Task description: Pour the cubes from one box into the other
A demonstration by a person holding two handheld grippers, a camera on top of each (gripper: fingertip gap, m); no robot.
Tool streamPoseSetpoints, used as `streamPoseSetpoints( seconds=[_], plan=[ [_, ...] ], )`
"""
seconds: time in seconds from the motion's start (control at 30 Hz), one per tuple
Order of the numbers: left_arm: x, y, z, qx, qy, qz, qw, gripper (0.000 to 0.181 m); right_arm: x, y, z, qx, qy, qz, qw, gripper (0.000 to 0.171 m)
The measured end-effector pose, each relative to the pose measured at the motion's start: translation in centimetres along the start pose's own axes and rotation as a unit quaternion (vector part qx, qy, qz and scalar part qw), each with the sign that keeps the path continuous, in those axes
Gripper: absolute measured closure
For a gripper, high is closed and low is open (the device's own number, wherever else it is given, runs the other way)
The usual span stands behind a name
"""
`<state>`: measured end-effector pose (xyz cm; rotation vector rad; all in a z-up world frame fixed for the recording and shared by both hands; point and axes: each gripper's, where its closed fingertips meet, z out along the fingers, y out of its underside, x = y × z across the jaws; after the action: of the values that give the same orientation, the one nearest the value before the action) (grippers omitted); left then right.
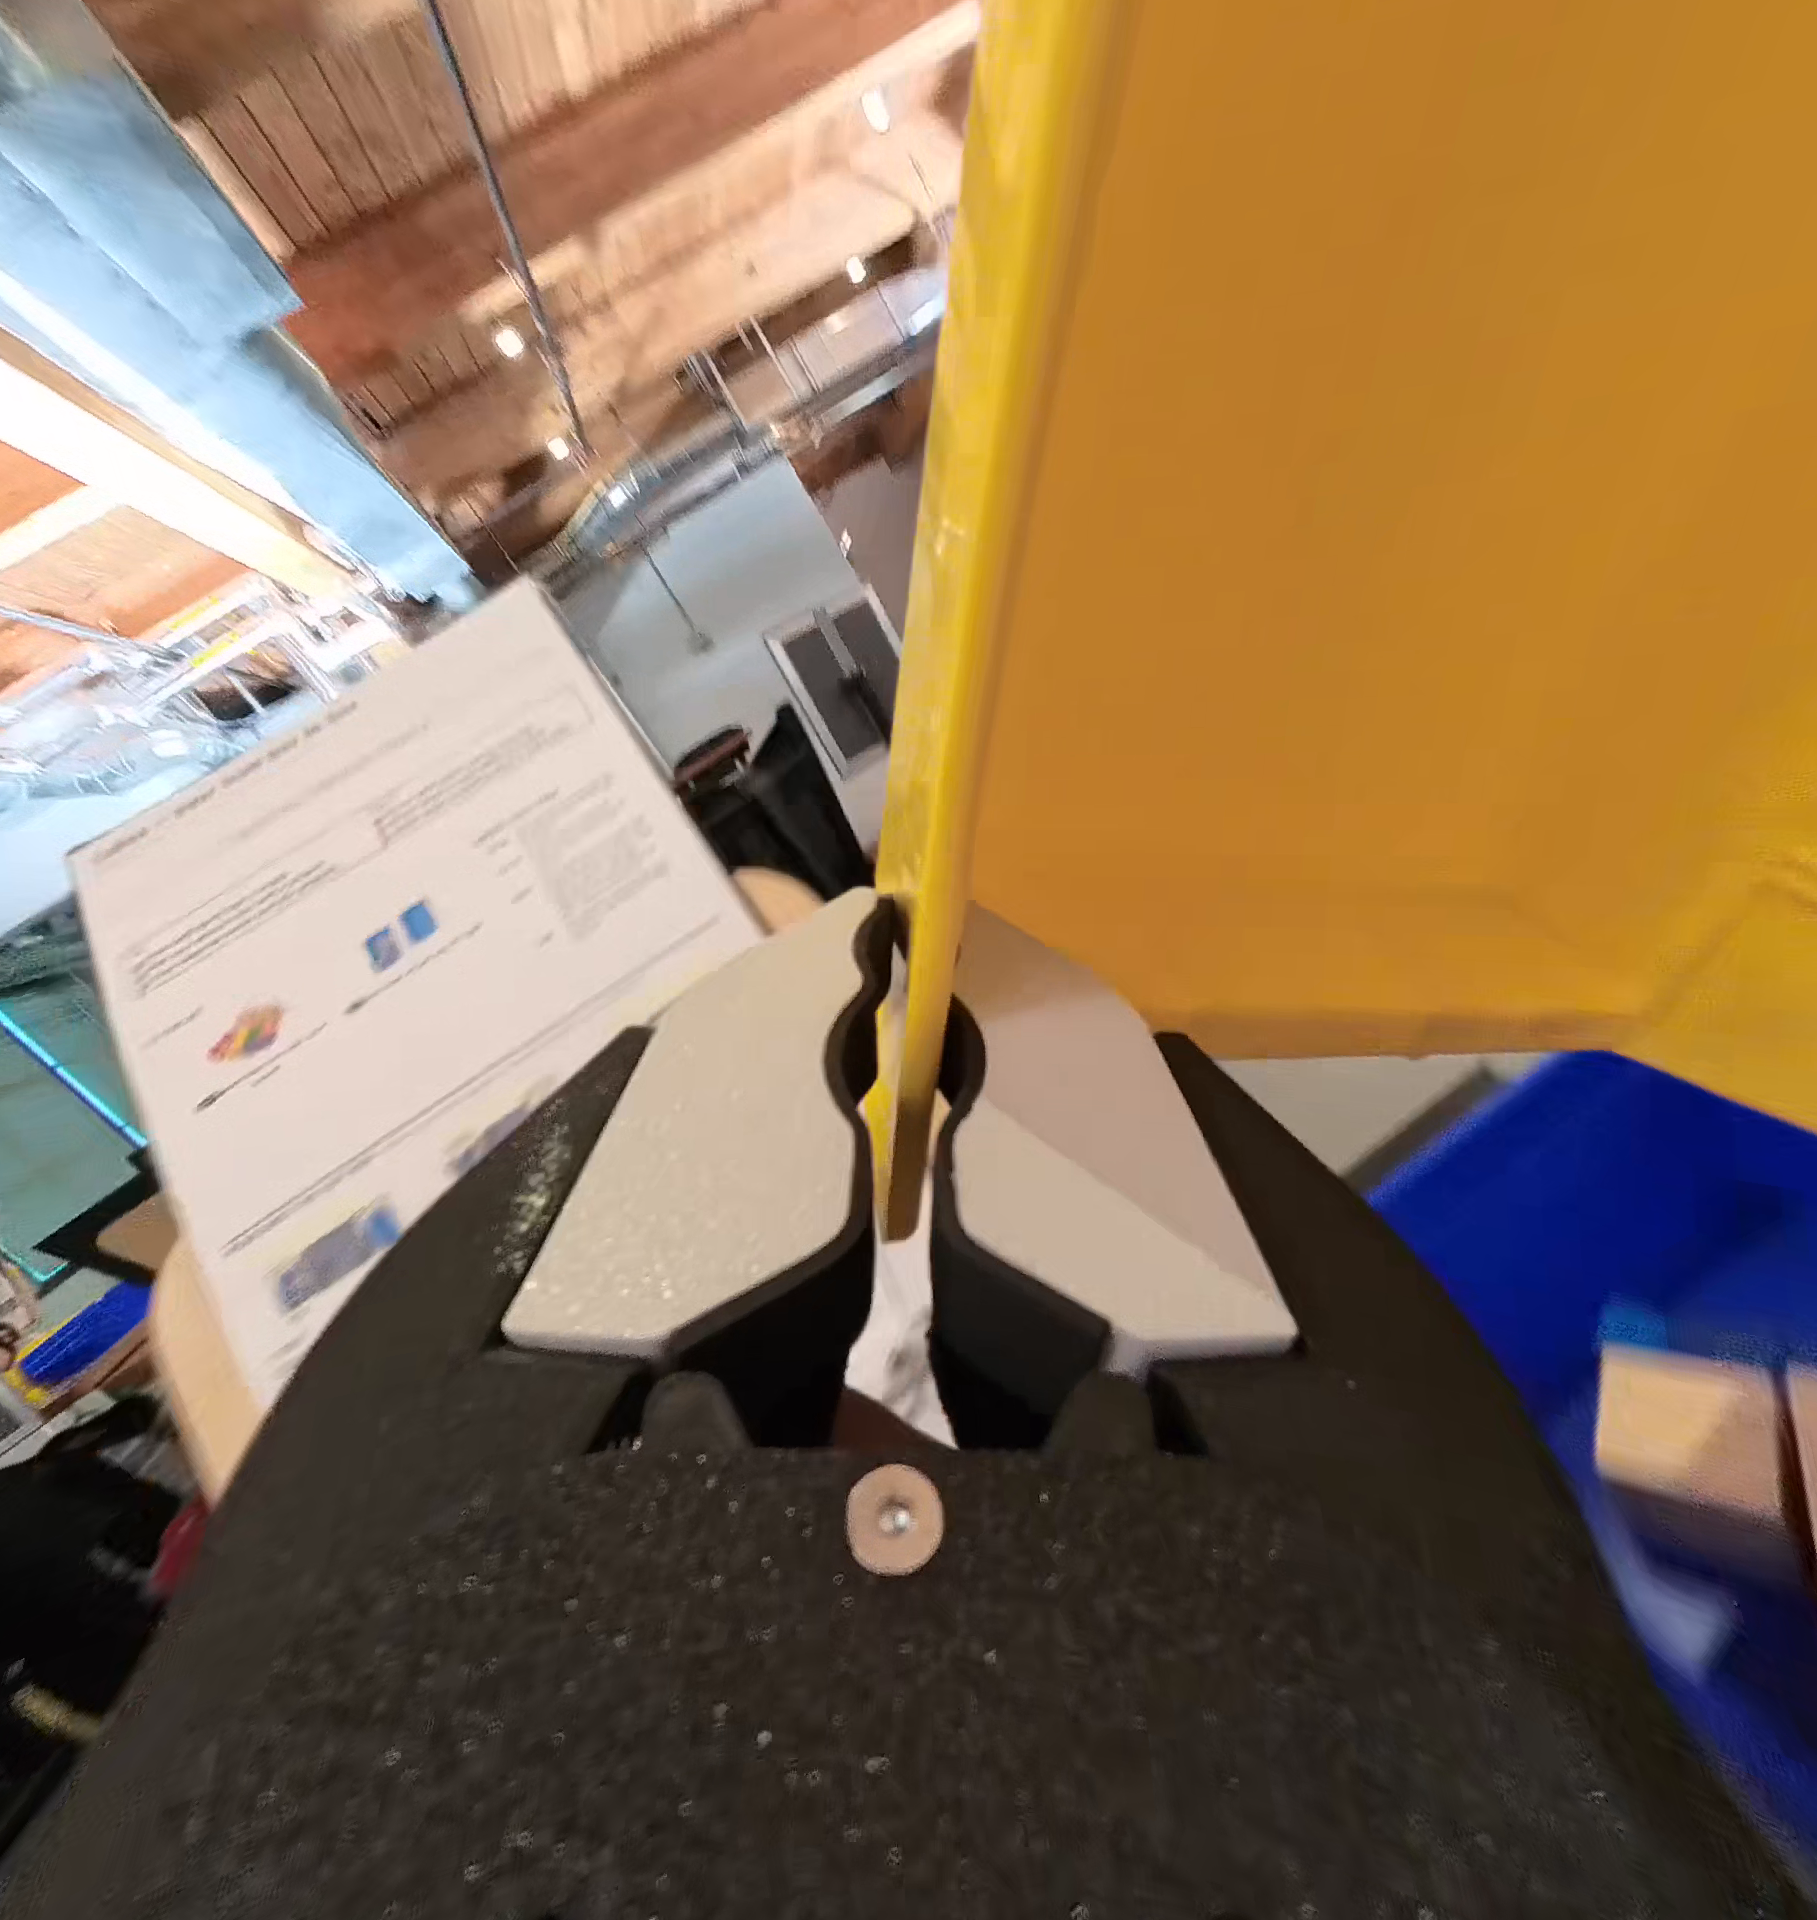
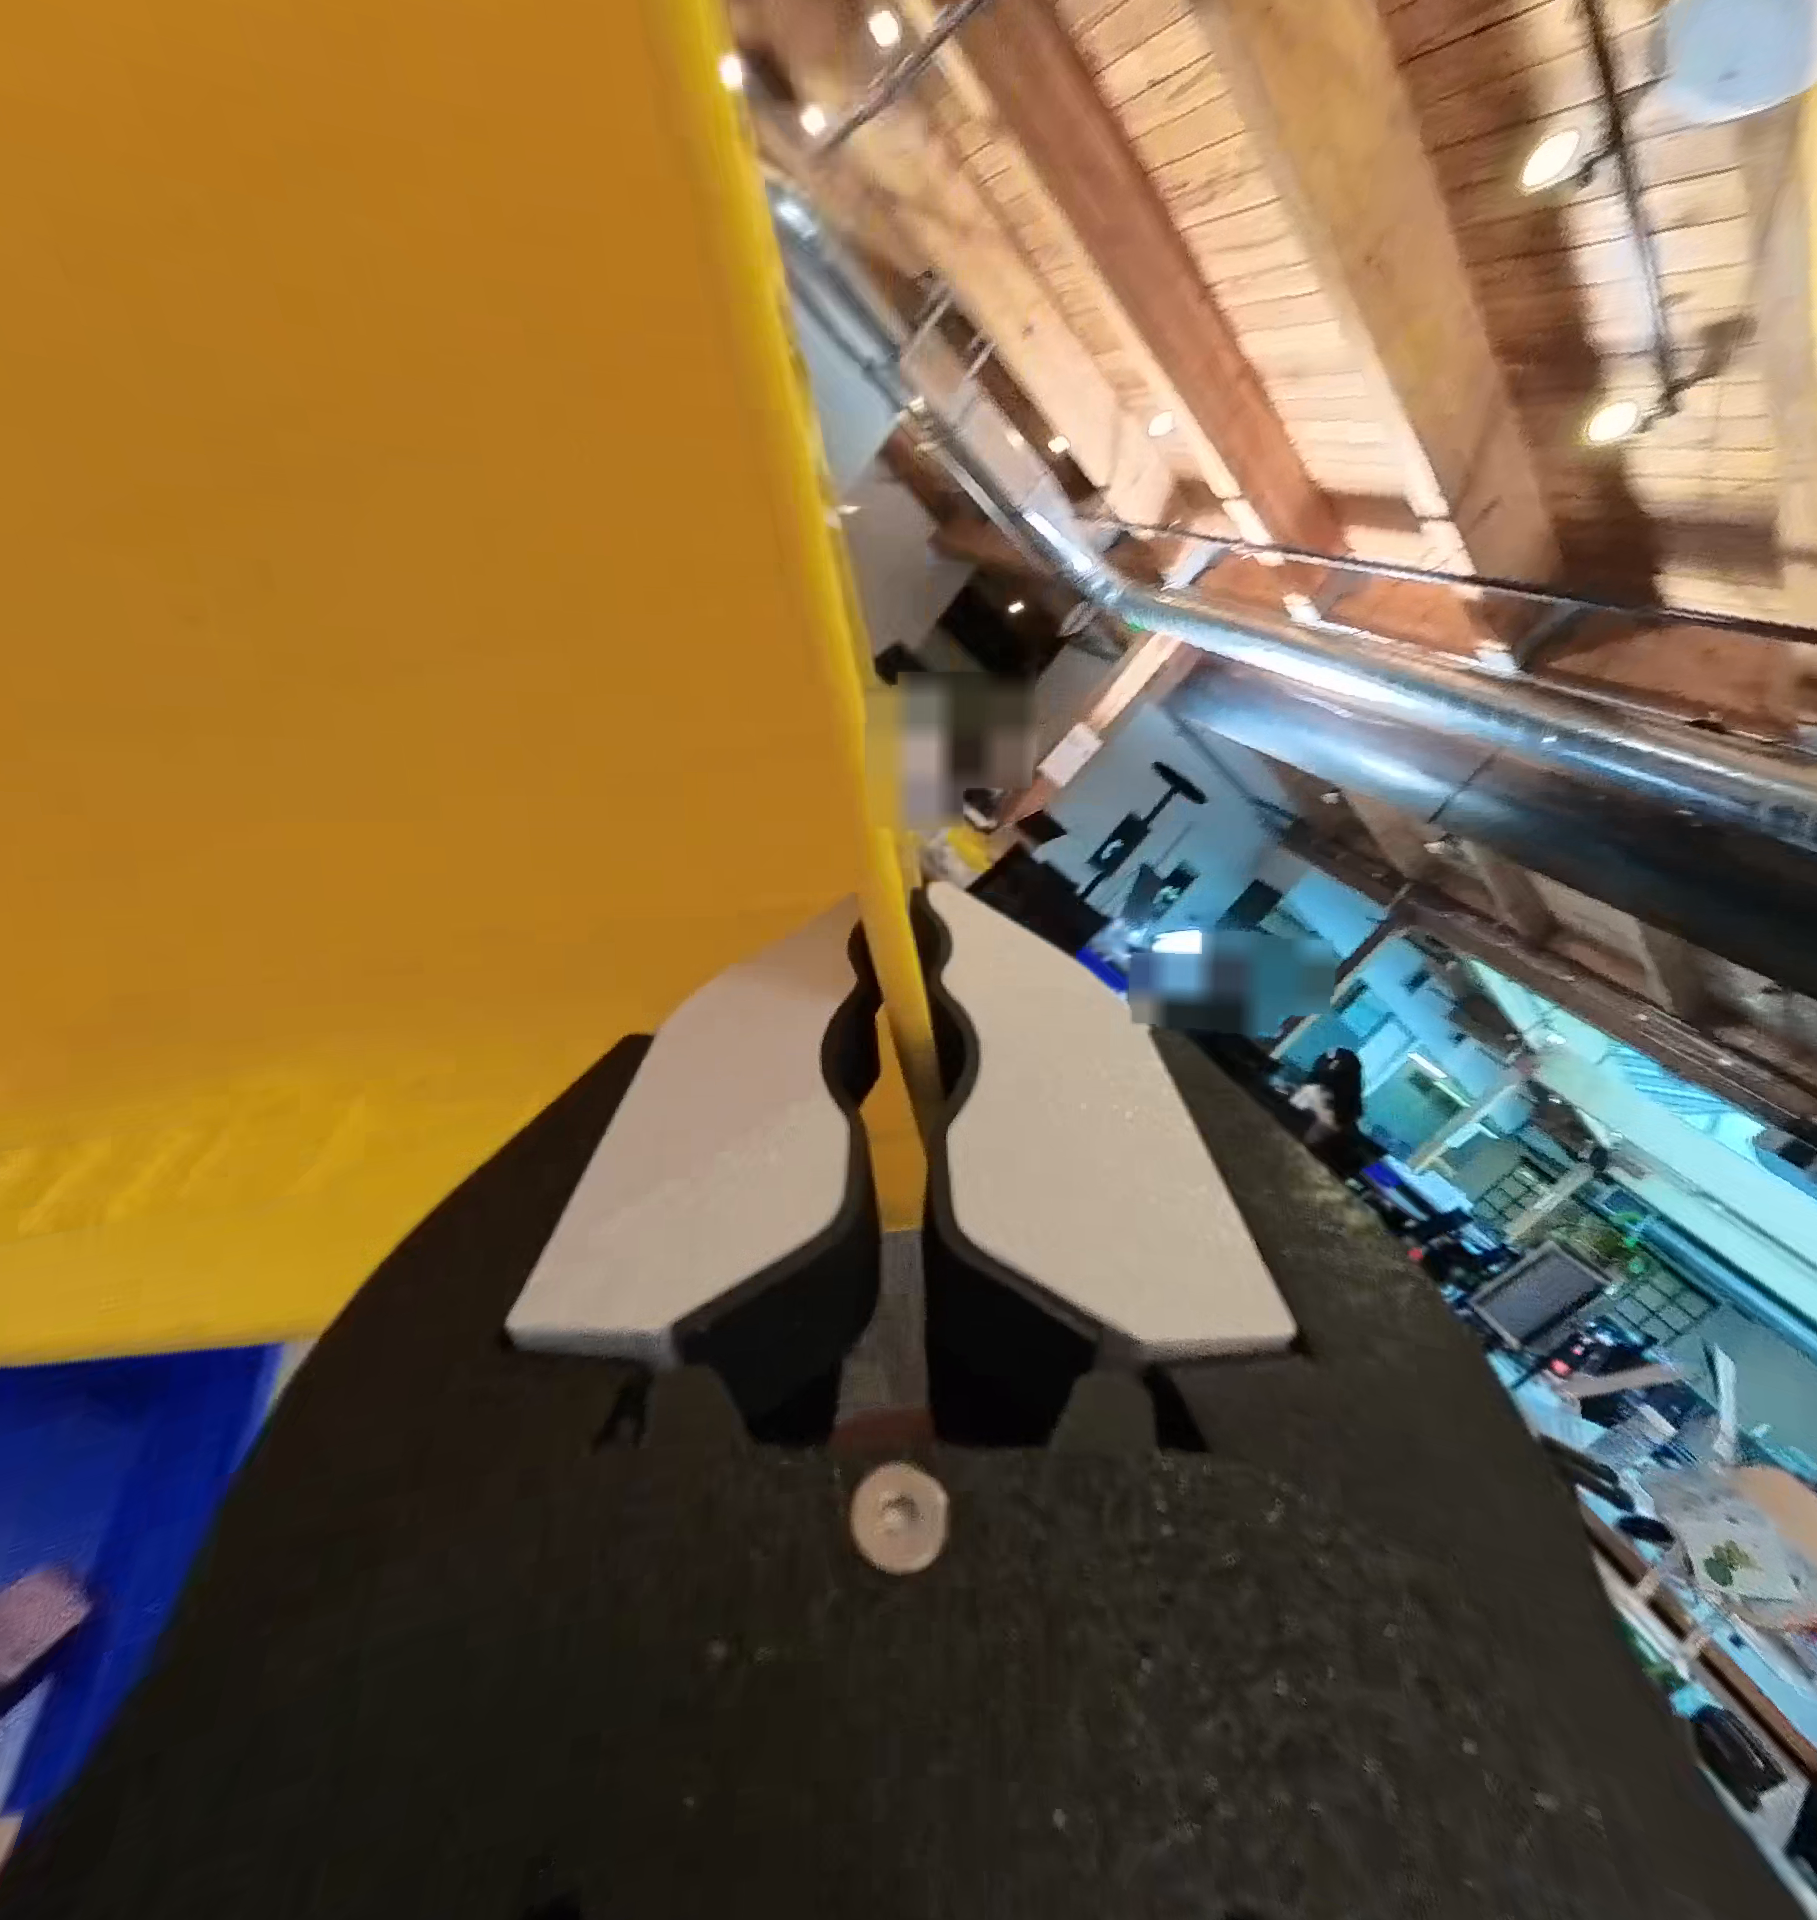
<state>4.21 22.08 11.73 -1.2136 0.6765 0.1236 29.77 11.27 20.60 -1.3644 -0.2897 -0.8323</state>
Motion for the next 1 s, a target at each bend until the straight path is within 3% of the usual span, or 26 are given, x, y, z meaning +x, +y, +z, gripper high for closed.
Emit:
streamPoseSetpoints(
  seconds=[0.13,0.23,0.37,0.5,0.57,0.67,0.83,1.0],
  plan=[
    [-6.4,6.1,-9.9,-0.127,0.042,-0.007,0.991,0.177,-8.8,-7.1,-1.5,-0.062,-0.169,-0.057,0.982,0.168],
    [-12.2,12.6,-19.9,-0.255,0.063,-0.046,0.964,0.177,-20.1,-12.3,-3.3,-0.105,-0.320,-0.126,0.933,0.168],
    [-19.6,20.2,-33.0,-0.401,0.048,-0.047,0.914,0.178,-38.0,-18.5,-6.4,-0.129,-0.511,-0.198,0.826,0.169],
    [-24.2,25.7,-41.7,-0.517,0.085,-0.099,0.846,0.177,-53.5,-21.7,-9.8,-0.184,-0.652,-0.283,0.679,0.170],
    [-26.2,27.7,-43.7,-0.544,0.093,-0.136,0.823,0.177,-59.5,-22.4,-10.9,-0.224,-0.693,-0.296,0.618,0.169],
    [-28.4,31.4,-44.7,-0.566,0.098,-0.193,0.796,0.177,-66.4,-23.4,-10.9,-0.251,-0.721,-0.300,0.572,0.168],
    [-29.6,37.0,-44.0,-0.583,0.107,-0.244,0.767,0.177,-73.0,-23.1,-9.9,-0.286,-0.714,-0.342,0.540,0.167],
    [-28.9,40.3,-43.3,-0.585,0.129,-0.282,0.749,0.176,-75.6,-22.0,-8.8,-0.299,-0.719,-0.342,0.526,0.167]
  ],
)
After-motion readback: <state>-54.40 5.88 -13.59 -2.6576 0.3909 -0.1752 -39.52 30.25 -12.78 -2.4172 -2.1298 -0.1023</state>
